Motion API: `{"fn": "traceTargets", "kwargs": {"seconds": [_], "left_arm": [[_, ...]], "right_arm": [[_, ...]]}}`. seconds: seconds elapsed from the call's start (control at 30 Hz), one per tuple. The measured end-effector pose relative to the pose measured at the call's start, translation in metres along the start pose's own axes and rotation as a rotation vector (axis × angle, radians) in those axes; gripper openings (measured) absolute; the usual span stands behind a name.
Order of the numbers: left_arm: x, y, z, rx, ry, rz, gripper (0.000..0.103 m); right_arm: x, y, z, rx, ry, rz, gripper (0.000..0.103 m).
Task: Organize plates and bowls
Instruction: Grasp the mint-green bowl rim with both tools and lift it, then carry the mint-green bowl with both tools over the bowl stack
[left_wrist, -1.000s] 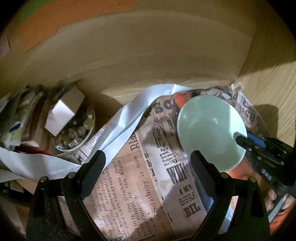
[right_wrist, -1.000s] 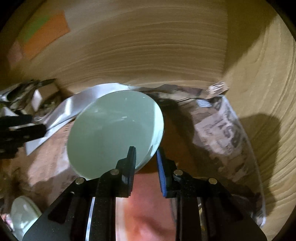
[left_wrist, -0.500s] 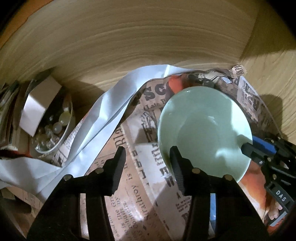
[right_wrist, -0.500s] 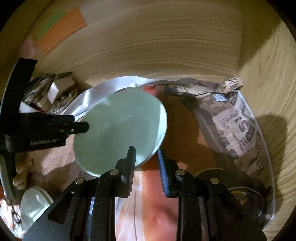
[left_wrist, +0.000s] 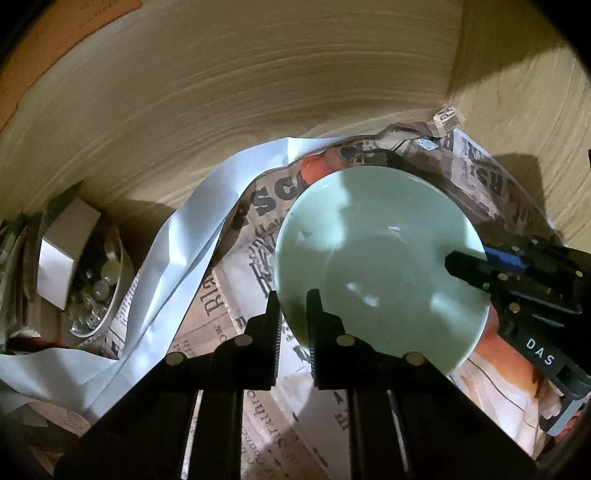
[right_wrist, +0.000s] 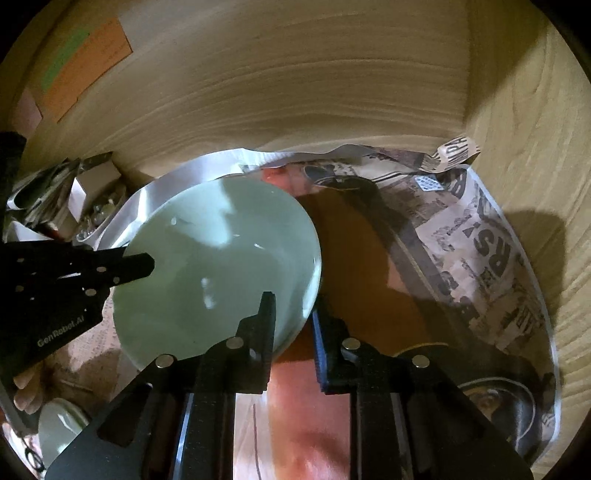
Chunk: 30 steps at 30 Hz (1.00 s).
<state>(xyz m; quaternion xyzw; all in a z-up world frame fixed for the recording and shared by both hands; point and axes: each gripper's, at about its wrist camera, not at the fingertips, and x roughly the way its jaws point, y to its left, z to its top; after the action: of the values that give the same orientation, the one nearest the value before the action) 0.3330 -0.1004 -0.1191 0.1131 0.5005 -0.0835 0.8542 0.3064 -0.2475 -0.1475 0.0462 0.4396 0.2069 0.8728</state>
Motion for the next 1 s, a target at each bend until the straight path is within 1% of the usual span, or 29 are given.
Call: {"fn": "traceTargets", "kwargs": {"seconds": [0.17,0.43,0.77,0.9,1.0], "left_arm": [[-0.007,0.005,-0.007,-0.029,-0.003,-0.017,0.012],[-0.046,0.018,-0.023,-0.067,-0.078,-0.003,0.012],[-0.104,0.037,-0.068,-0.098,-0.178,0.01,0.012],[-0.122,0.047,-0.087,-0.114,-0.207,0.009,0.012],[-0.135,0.053,-0.102,-0.121,-0.235,0.022,0.012]], "right_arm": [[-0.013,0.008,-0.004,-0.011,-0.025,-0.001,0.017],[-0.044,0.037,-0.008,-0.047,-0.098,0.012,0.017],[-0.08,0.079,-0.024,-0.095,-0.169,0.037,0.017],[-0.093,0.099,-0.034,-0.117,-0.193,0.05,0.017],[-0.099,0.115,-0.041,-0.138,-0.208,0.055,0.017]]}}
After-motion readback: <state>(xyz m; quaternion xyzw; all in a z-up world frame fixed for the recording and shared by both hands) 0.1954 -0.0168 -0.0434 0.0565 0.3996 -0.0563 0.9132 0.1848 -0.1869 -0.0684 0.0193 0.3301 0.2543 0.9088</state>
